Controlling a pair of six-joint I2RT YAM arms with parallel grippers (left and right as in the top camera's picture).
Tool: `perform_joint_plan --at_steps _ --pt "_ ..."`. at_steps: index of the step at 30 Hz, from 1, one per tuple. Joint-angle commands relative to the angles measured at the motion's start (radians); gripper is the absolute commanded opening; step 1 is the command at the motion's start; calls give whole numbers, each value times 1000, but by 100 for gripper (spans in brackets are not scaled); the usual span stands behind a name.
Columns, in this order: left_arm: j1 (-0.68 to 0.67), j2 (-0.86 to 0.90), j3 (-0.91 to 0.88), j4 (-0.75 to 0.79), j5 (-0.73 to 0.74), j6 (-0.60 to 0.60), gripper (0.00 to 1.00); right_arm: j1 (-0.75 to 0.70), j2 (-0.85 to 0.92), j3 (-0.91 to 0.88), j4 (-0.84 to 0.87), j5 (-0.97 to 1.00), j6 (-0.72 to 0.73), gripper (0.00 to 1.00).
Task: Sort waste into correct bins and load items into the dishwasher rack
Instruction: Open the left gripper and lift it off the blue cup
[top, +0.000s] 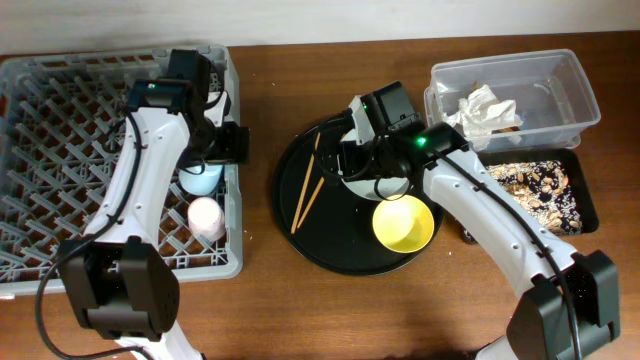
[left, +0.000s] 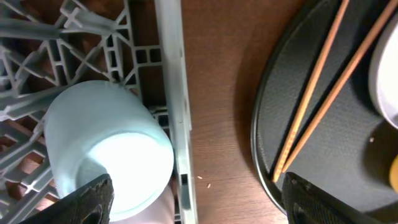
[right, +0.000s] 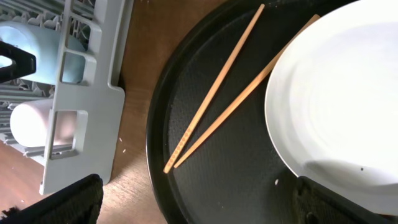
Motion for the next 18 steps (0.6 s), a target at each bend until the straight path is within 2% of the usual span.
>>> perform_joint_plan --at_steps 1,18 --pt "3 13 -12 10 -34 19 86 3 8 -8 -3 20 -10 98" --pt "3 13 -12 -2 -124 18 86 3 8 -8 -4 20 -10 99"
